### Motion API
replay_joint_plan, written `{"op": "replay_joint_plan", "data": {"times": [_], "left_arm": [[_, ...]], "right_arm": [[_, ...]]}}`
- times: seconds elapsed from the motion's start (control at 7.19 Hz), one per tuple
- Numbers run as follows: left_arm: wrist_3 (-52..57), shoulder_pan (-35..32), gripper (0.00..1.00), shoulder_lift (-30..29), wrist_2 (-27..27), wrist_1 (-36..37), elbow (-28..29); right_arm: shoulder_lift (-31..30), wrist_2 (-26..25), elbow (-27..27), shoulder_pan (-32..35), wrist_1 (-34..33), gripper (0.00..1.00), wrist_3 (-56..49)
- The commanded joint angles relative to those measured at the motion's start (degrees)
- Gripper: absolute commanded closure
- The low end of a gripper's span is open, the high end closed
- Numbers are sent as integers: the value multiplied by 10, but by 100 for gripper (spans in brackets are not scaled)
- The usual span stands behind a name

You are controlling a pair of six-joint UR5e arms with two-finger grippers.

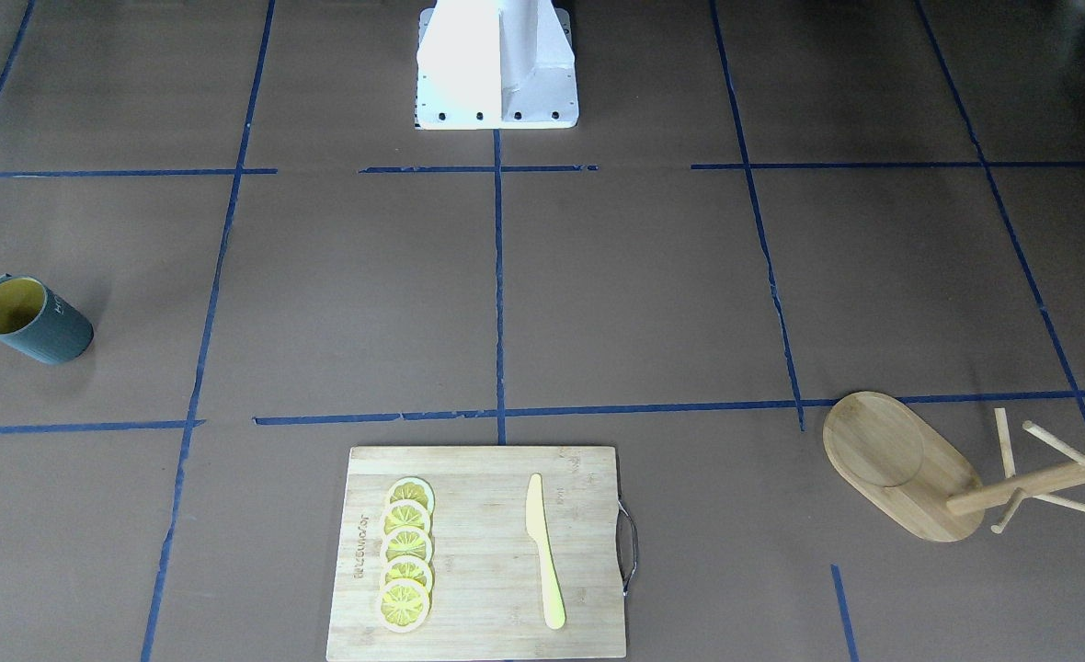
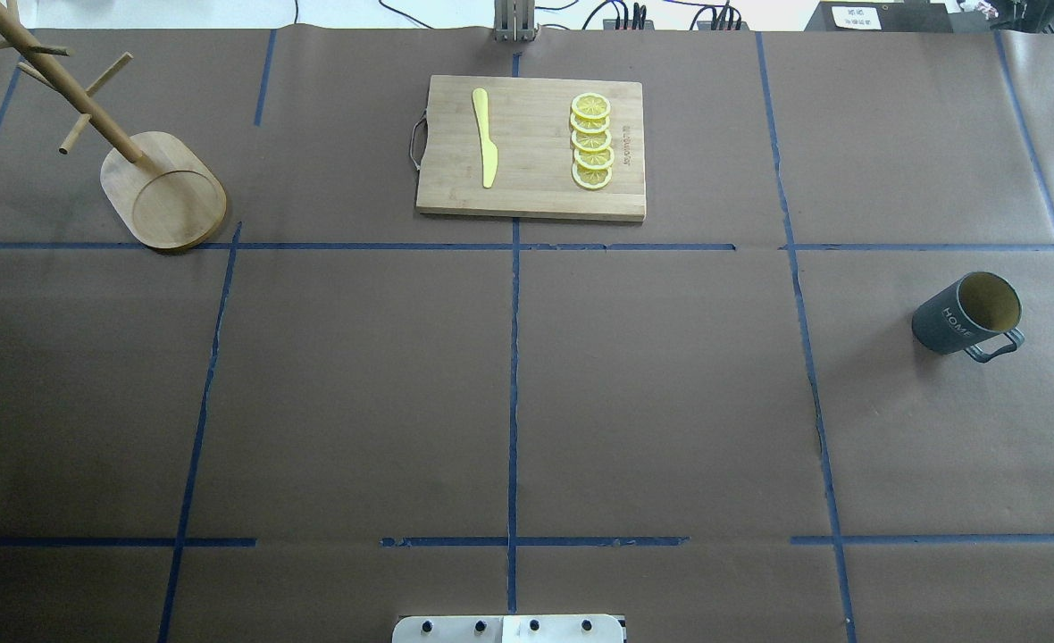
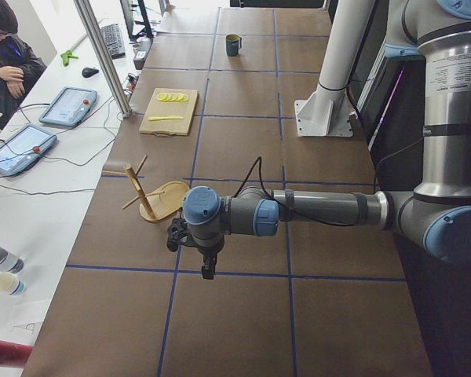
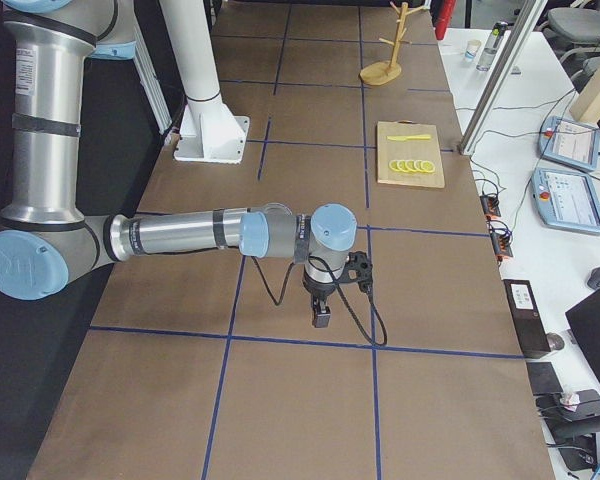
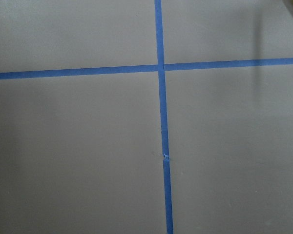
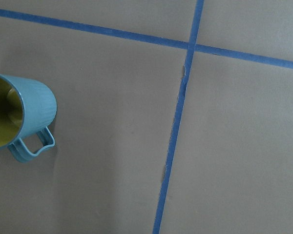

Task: Hang cup on storage rack
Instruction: 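Lower the right gripper onto the teal mug rim and grasp it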

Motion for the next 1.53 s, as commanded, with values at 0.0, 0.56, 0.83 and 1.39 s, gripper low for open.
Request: {"op": "replay_joint_plan", "data": {"times": [0.0,0.56,0.83,1.39], "left_arm": [[0,0,0,0,0,0,1],[0,0,0,1,-1,0,3],[0,0,0,2,-2,0,3],[0,1,0,2,-4,0,1]], "right_arm": [[1,0,-1,-1,6,0,-1],[68,-3,-6,-79,92,0,8],[107,-26,-10,-135,95,0,8],[108,-38,-110,-179,238,0,51]]}}
